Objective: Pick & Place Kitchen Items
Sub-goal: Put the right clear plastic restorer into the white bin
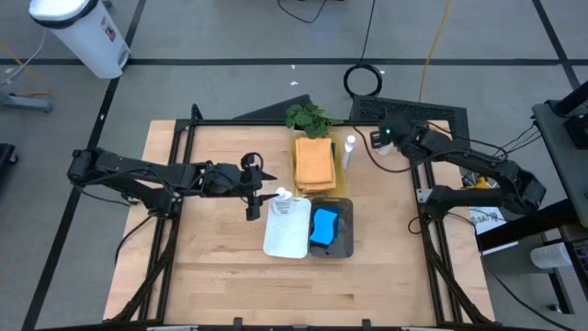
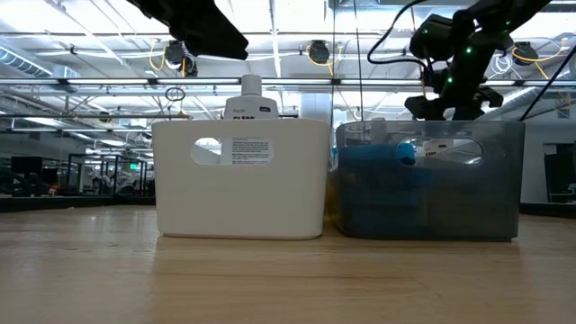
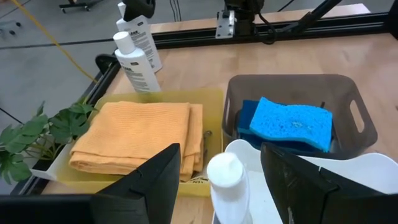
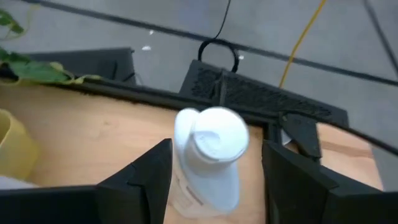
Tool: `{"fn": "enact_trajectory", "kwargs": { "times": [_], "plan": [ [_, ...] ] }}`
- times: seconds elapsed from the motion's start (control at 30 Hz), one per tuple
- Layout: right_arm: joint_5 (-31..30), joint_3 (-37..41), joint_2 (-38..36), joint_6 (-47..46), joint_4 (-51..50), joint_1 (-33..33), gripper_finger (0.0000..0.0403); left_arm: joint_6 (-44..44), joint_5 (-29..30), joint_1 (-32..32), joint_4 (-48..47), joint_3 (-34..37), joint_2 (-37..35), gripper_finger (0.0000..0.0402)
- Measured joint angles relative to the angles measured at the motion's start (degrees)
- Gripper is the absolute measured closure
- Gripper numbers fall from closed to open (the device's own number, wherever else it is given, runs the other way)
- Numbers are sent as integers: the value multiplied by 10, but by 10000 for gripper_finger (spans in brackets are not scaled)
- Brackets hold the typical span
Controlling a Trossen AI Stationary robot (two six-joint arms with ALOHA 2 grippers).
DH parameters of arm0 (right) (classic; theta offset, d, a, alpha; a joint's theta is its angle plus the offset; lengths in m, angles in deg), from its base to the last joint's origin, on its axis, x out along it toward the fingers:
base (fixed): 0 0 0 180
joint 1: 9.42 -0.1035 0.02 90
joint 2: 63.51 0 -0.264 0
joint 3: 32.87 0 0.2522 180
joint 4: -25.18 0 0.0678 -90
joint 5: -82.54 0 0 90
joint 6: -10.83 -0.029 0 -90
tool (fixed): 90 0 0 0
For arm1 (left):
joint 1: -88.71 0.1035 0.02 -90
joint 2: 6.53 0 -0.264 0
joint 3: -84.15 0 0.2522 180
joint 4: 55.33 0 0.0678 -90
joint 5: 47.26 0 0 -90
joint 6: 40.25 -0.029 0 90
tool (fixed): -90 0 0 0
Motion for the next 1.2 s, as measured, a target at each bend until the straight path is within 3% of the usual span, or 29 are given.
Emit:
{"fn": "enact_trajectory", "kwargs": {
  "times": [0.23,0.6,0.73,0.93,1.2],
  "plan": [
    [34,0,0,16,7,11,213,0,0,0,-1,0,0,174],
    [34,0,0,46,19,11,324,2,-1,0,-1,0,0,174],
    [35,0,-1,83,43,-1,331,2,-1,0,-1,0,0,174],
    [36,0,-39,125,94,-57,331,0,-1,0,0,0,0,174],
    [32,0,-138,193,189,-194,331,0,-1,0,8,0,0,174]
  ]
}}
